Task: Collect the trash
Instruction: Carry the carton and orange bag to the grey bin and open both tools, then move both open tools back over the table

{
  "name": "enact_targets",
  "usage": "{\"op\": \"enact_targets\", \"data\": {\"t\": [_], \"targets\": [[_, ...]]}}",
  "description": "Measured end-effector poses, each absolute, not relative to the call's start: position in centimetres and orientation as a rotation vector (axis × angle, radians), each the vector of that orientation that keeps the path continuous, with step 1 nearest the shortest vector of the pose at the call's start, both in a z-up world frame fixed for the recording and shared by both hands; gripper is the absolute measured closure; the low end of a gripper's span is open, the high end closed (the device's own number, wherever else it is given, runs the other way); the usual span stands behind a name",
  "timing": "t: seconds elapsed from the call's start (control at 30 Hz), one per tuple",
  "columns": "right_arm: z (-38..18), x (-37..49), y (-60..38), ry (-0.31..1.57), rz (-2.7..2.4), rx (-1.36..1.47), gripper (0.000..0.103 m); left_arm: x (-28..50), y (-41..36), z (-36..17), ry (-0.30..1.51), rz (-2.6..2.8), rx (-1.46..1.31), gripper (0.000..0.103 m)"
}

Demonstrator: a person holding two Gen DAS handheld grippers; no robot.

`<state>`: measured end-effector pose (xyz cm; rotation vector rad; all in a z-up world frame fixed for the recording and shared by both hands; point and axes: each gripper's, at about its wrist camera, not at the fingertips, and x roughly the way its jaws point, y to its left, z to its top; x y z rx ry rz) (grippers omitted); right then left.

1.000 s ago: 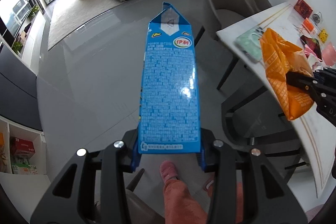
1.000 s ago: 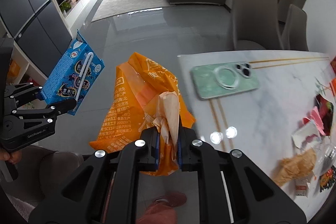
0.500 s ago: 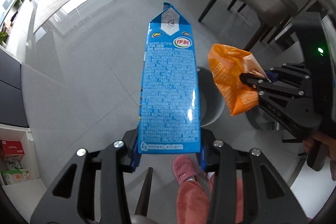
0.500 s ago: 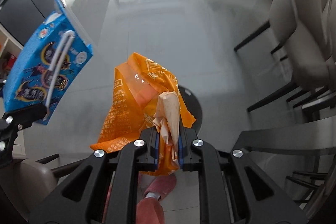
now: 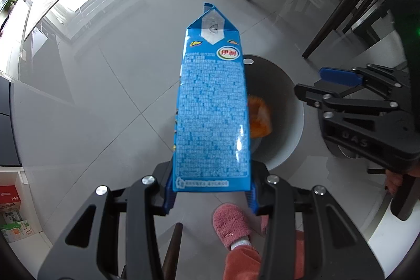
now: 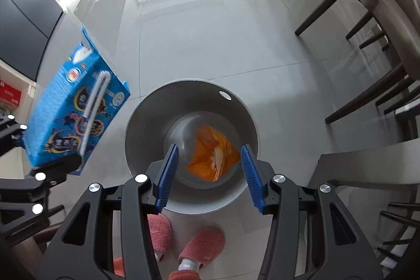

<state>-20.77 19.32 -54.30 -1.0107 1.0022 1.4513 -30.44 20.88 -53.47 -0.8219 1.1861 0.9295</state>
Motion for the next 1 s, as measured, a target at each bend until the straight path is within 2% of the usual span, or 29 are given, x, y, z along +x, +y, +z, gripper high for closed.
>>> {"op": "enact_targets", "data": {"t": [0.33,0.4,0.47,0.7,0.83,1.0], "targets": [[-53.0,-18.6,18.6,0.969,1.431,-0.996,0.055,-30.5,21.4,-54.2,1.193,0.893,-0.775,0.06],[-52.9,-18.2,18.5,0.97,1.421,-1.0,0.055,-30.1,21.4,-54.5,1.207,0.858,-0.784,0.052],[-52.8,-17.8,18.4,0.968,1.414,-1.007,0.055,-30.1,21.4,-54.6,1.196,0.841,-0.804,0.038],[-51.5,-16.9,18.2,0.947,1.402,-1.003,0.055,-29.6,21.0,-53.5,1.228,0.83,-0.777,0.036],[-47.9,-17.7,17.0,0.937,1.413,-0.984,0.055,-30.2,20.1,-50.1,1.261,0.865,-0.742,0.036],[-39.2,-19.2,14.1,0.922,1.436,-0.957,0.055,-31.2,18.0,-42.2,1.303,0.862,-0.708,0.035]]}}
